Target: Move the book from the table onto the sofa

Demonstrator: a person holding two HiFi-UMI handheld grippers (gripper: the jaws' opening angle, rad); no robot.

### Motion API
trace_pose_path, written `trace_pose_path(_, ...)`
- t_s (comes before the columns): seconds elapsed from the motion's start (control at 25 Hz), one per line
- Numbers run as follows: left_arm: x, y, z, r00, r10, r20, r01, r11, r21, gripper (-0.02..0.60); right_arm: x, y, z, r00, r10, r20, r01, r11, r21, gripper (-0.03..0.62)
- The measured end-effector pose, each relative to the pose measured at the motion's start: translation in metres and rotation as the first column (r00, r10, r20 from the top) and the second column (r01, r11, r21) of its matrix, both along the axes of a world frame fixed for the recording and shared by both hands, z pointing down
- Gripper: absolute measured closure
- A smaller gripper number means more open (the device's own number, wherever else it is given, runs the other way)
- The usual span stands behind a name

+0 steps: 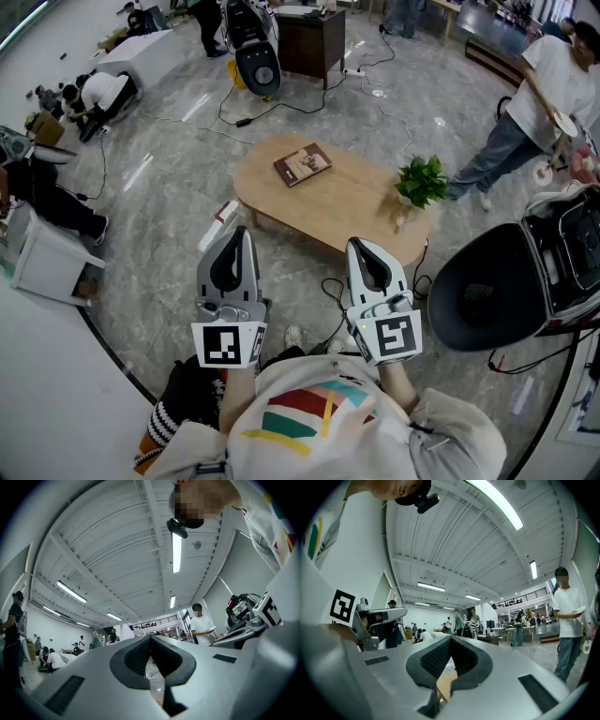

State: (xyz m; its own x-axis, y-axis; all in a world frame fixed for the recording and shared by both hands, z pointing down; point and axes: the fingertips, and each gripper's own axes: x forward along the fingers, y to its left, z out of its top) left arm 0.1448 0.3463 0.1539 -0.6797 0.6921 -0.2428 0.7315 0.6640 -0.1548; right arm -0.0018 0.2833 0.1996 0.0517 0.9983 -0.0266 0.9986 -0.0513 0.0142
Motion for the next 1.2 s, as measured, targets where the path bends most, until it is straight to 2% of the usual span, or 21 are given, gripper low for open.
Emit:
trace_pose_path(0.36, -0.032, -0.018, 0.0, 1.0, 0.001, -0.024, -0.001, 1.0, -0.018, 0.574, -0.023, -0.017, 0.003, 1.0, -0.01, -0.011, 0.01, 1.0, -0.016, 0.58)
trace_pose_path(0.48, -0.043, -0.022, -0.001, 0.999, 0.006, -0.036, -0.006, 1.0, -0.023, 0.574, -0.032, -0.022, 0.003, 1.0, -0.022, -0.013, 0.022, 0.998, -0.052, 0.58)
trace_pose_path(0.8, -0.063, -0.028, 0.004, 0.998, 0.009, -0.064, -0.011, 1.0, -0.025, 0.574, -0.043, -0.027, 0.013, 0.995, -0.034, 0.095, 0.039, 0.998, -0.051, 0.58)
trace_pose_path(0.96, -0.061, -0.017, 0.006, 0.998, 0.0, -0.059, -0.001, 1.0, -0.016, 0.574, -0.039, -0.019, 0.014, 0.989, -0.043, 0.144, 0.049, 0.998, -0.033, 0.58)
trace_pose_path(1.2, -0.067, 0.02, 0.018, 0.999, 0.013, -0.036, -0.012, 1.0, 0.018, 0.574, -0.047, 0.008, 0.021, 0.99, -0.043, 0.137, 0.044, 0.999, -0.004, 0.58)
